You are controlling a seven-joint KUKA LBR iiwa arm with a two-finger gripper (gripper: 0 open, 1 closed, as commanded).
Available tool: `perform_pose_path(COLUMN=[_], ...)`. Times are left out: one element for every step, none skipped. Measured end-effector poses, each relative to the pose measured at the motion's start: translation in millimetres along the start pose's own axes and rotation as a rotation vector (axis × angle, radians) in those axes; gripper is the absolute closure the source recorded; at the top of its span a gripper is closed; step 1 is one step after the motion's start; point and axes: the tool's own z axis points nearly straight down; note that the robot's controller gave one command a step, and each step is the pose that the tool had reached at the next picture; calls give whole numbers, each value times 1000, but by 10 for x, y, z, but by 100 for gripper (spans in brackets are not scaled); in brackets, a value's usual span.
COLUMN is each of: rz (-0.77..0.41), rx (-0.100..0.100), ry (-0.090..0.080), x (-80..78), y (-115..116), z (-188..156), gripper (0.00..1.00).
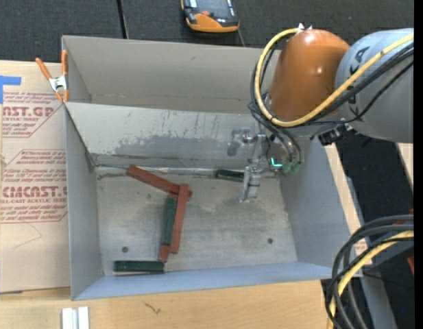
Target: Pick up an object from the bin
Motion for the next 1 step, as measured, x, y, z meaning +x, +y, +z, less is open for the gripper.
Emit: perform_pose_path(rz=[0], rx=[0], ry=[-8], x=[-16], y=[0], z=[-49], gripper=[100])
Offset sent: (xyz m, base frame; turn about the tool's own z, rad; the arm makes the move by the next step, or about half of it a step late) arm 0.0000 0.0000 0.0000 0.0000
